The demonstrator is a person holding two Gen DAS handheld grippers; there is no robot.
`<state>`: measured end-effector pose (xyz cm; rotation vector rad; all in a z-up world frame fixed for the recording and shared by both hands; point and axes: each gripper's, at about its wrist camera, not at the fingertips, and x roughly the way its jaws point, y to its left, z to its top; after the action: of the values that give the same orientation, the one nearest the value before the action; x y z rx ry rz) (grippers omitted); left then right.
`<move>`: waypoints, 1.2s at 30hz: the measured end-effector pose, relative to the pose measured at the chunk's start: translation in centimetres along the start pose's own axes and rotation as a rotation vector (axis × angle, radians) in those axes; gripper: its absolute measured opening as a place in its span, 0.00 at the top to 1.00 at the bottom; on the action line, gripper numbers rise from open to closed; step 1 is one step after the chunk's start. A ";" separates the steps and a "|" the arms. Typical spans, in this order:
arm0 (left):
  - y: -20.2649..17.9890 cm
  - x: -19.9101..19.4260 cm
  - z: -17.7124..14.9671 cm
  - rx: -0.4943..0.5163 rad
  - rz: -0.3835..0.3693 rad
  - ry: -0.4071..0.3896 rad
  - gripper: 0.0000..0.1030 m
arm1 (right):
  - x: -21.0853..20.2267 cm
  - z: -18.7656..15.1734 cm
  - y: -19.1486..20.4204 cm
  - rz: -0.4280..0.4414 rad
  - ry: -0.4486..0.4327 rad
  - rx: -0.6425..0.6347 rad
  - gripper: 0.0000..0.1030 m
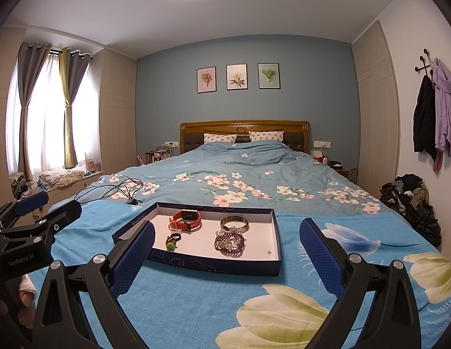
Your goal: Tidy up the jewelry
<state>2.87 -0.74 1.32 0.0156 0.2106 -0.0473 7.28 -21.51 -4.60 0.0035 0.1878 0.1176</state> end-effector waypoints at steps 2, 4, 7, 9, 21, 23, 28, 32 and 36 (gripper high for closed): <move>0.0 -0.1 0.0 0.000 0.000 -0.002 0.06 | 0.0 0.0 0.1 -0.001 0.001 -0.002 0.07; 0.0 0.0 0.0 0.000 0.000 -0.001 0.06 | 0.0 0.0 0.0 0.000 -0.001 0.000 0.07; 0.0 0.0 0.0 0.000 0.000 -0.001 0.06 | 0.0 0.0 0.0 0.000 -0.002 0.001 0.07; 0.0 0.0 0.0 -0.001 0.000 -0.002 0.06 | 0.0 0.0 0.0 0.000 0.000 0.000 0.07; 0.0 0.0 0.0 0.000 0.000 0.000 0.06 | 0.0 0.1 -0.1 0.003 0.001 0.001 0.07; -0.1 0.0 0.0 0.000 -0.001 0.000 0.06 | 0.1 0.1 0.0 0.003 0.004 0.002 0.07; -0.1 0.0 0.0 0.001 0.000 0.000 0.06 | 0.1 0.2 -0.1 0.005 0.002 0.003 0.07; -0.1 0.0 0.0 0.000 0.000 0.001 0.06 | 0.1 0.2 -0.1 0.004 0.003 0.005 0.07; -0.1 0.0 0.0 0.000 0.000 0.000 0.06 | 0.1 0.2 -0.1 0.003 0.004 0.004 0.07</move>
<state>2.86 -0.85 1.35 0.0158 0.2108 -0.0474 7.42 -21.60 -4.42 0.0079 0.1916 0.1206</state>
